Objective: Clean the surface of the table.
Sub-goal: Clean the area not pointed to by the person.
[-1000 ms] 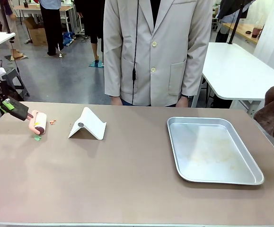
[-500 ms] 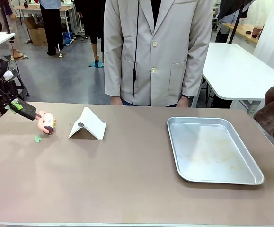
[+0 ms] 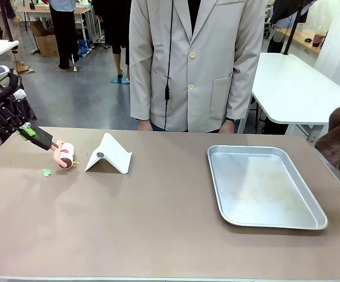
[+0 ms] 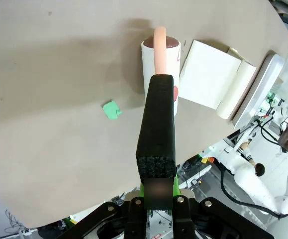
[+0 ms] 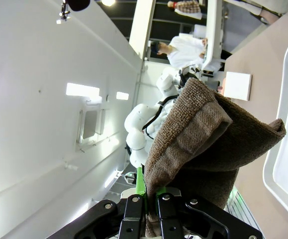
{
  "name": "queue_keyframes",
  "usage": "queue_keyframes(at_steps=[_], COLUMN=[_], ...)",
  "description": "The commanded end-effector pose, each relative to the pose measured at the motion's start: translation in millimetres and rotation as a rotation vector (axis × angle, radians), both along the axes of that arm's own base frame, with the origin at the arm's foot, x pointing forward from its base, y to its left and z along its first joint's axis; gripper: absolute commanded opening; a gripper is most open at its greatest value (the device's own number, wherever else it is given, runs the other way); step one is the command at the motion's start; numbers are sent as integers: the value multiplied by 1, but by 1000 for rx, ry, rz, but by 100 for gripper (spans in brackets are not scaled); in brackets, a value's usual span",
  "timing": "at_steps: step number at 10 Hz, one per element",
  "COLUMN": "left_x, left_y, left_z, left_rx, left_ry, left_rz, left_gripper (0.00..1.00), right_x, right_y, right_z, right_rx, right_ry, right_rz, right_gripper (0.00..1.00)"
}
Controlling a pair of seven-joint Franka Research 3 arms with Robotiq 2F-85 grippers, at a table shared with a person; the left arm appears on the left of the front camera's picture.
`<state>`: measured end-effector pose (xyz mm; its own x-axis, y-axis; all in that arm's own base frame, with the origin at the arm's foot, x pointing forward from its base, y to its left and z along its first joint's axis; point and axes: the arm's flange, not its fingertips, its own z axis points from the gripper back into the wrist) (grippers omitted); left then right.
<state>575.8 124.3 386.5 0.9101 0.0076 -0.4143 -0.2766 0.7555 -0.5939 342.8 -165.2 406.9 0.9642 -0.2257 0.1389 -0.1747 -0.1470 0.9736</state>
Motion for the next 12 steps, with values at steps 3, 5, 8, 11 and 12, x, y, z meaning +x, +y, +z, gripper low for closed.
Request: queue_keyframes(at_steps=[3, 5, 8, 11, 12], left_x=[14, 9, -5, -37, -55], left_y=[-16, -23, -18, 14, 33], left_z=[4, 6, 21, 75, 92], left_rx=[-31, -26, -69, -150, -191], left_ry=[45, -15, -110, -218, -224], left_rz=[-35, -60, -86, -100, -112], left_gripper=[16, 16, 16, 16, 16], right_x=[-2, -2, -2, -2, -2], right_y=[0, 0, 0, 0, 0], right_z=[5, 5, 5, 5, 5], right_rx=[4, 4, 4, 4, 4], right_ry=[0, 0, 0, 0, 0], right_rz=[4, 4, 4, 4, 4], right_gripper=[7, 7, 7, 7, 7])
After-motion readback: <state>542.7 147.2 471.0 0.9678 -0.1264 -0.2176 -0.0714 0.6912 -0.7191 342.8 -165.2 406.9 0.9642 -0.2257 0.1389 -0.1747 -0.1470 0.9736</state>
